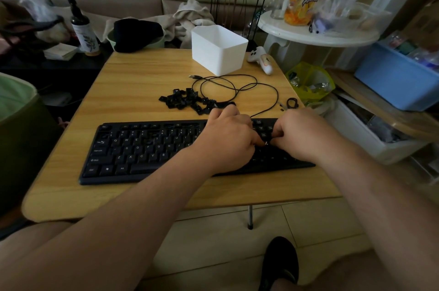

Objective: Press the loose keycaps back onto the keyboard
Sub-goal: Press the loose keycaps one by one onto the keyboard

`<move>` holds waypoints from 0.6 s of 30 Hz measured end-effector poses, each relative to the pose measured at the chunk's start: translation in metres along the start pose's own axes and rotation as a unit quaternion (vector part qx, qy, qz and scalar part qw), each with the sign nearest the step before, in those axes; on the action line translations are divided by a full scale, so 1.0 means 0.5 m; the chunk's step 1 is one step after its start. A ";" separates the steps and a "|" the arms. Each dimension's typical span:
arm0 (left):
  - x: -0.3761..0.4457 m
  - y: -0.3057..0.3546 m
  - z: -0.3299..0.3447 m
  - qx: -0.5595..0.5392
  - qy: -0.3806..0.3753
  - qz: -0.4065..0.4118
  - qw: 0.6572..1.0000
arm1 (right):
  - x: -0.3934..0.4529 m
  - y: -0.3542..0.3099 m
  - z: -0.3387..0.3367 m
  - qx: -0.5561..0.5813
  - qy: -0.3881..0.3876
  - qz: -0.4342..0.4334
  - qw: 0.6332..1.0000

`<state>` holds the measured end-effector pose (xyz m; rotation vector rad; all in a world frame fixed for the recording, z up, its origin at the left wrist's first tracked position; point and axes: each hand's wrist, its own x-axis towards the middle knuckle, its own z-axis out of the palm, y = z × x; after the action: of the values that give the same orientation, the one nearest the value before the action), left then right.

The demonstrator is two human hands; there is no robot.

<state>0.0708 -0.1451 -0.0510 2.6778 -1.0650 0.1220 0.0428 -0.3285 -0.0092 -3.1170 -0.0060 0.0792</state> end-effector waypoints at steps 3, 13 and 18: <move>0.000 0.001 -0.001 -0.004 0.001 -0.001 1.000 | 0.003 0.001 0.003 0.004 0.001 0.011 1.000; -0.003 0.005 -0.004 0.000 -0.007 -0.005 1.000 | 0.008 0.004 0.015 0.027 0.039 0.025 0.999; -0.004 0.005 -0.006 0.006 -0.015 -0.006 1.000 | 0.020 0.004 0.006 0.059 0.052 0.051 0.996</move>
<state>0.0676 -0.1448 -0.0478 2.7053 -1.0602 0.0853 0.0524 -0.3305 -0.0128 -2.9982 0.1536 -0.0788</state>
